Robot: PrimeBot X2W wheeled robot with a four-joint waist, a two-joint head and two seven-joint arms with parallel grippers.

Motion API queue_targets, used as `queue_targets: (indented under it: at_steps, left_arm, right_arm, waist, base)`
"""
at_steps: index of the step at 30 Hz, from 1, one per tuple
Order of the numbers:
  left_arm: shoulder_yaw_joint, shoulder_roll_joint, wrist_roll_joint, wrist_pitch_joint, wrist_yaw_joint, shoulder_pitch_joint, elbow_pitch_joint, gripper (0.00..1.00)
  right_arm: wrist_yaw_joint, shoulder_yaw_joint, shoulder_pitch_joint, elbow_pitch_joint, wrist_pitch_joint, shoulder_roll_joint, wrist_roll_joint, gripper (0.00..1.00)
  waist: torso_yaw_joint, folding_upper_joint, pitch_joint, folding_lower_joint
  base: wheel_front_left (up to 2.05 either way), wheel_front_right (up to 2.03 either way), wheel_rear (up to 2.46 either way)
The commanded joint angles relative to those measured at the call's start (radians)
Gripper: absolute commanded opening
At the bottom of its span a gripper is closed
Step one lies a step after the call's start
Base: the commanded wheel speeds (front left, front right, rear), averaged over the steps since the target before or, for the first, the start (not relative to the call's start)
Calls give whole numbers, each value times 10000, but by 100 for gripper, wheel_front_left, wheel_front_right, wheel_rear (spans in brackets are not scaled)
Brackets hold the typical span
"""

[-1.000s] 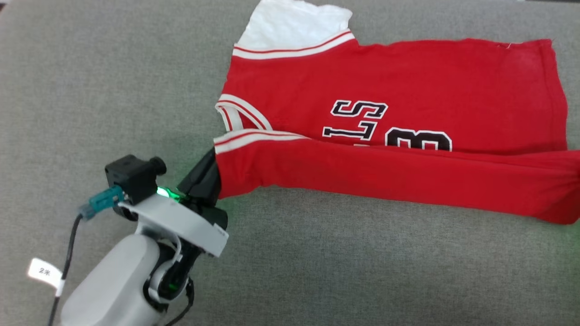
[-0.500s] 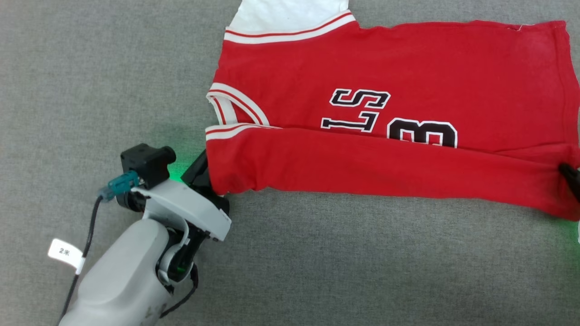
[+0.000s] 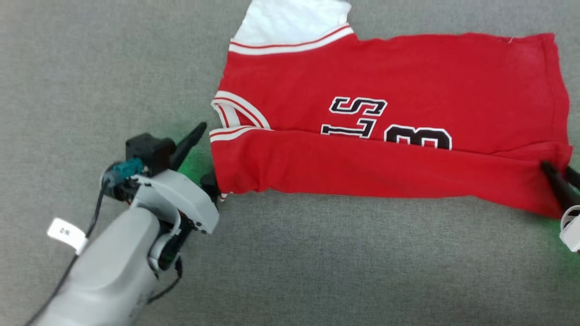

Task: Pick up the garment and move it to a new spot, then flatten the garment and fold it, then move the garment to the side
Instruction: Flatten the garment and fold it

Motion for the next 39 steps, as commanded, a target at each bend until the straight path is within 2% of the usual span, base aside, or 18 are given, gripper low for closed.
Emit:
queue_targets:
  at_steps: [1, 7, 12, 15, 18, 22, 26, 28, 31, 39]
  left_arm:
    - [-91, 84, 93, 117, -68, -111, -105, 100]
    - [-478, 1286, 518, 1628, -38, -418, -910, 100]
    - [-666, 2466, 730, 3464, 36, -884, -2245, 100]
    - [-670, 2943, 574, 4650, 74, -1270, -3119, 100]
    - [-692, 3069, -167, 6164, 122, -1460, -3756, 100]
    - [-1117, 3016, -1390, 8921, 258, -1664, -4136, 100]
    - [-1443, 2800, -2689, 11212, 658, -1674, -4237, 100]
    - [-1412, 2666, -2992, 11616, 940, -1746, -4194, 100]
    - [-1375, 2501, -3034, 11648, 1170, -1817, -3993, 100]
    - [-1359, 2316, -2841, 11318, 1181, -1891, -2880, 100]
  right_arm:
    - [-7, 33, 19, 43, -79, 30, -105, 100]
    - [-7, -65, 166, 146, -540, 120, -210, 100]
    - [-7, -358, 373, -34, -832, 199, -336, 100]
    - [-7, -496, 431, -233, -909, 235, -384, 100]
    - [-8, -534, 620, -463, -847, 291, -418, 100]
    - [-7, -590, 697, -719, -711, 365, -493, 100]
    - [-7, -527, 705, -885, -552, 457, -483, 100]
    - [-7, -483, 686, -923, -493, 484, -469, 100]
    - [-7, -483, 629, -986, -436, 490, -423, 100]
    - [-7, -577, 375, -1093, -443, 548, -334, 100]
  waist:
    - [34, 0, -268, 0]
    - [58, 0, -1001, 0]
    - [98, 0, -1505, 0]
    - [101, 0, -1713, 0]
    - [90, 0, -1837, 0]
    - [81, 0, -1900, 0]
    - [-59, 0, -1810, 0]
    - [-162, 0, -1703, 0]
    - [-327, 0, -1482, 0]
    - [-679, 0, -821, 0]
  base:
    - [0, 0, 0]
    - [0, 0, 0]
    - [0, 0, 0]
    - [0, 0, 0]
    - [0, 0, 0]
    - [0, 0, 0]
    - [0, 0, 0]
    - [0, 0, 0]
    - [0, 0, 0]
    - [0, 0, 0]
